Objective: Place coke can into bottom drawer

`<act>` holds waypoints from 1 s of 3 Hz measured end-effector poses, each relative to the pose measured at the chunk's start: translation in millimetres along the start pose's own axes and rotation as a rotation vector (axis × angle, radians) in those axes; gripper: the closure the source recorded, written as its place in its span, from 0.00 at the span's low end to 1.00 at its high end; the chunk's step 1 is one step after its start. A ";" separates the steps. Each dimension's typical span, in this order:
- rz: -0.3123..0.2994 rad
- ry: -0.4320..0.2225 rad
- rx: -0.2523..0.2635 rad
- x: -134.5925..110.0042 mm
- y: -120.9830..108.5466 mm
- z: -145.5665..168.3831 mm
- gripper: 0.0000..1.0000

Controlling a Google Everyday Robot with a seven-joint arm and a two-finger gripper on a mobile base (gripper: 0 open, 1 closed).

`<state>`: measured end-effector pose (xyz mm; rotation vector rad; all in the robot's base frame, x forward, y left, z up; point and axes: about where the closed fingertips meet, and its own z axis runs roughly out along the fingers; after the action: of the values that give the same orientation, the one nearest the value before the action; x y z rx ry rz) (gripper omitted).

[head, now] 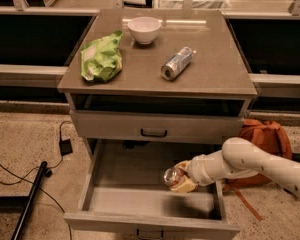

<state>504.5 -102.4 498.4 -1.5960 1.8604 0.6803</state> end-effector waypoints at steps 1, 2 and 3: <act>0.004 -0.004 -0.060 19.3 14.4 31.3 0.12; 0.024 -0.015 -0.093 26.9 18.5 45.2 0.00; 0.062 -0.128 -0.109 19.6 9.6 38.9 0.00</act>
Offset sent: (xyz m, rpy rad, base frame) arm -0.0181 0.0190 -0.0664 0.0455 0.1165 0.0559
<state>497.0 -86.8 457.3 -1.5282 1.8129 0.9037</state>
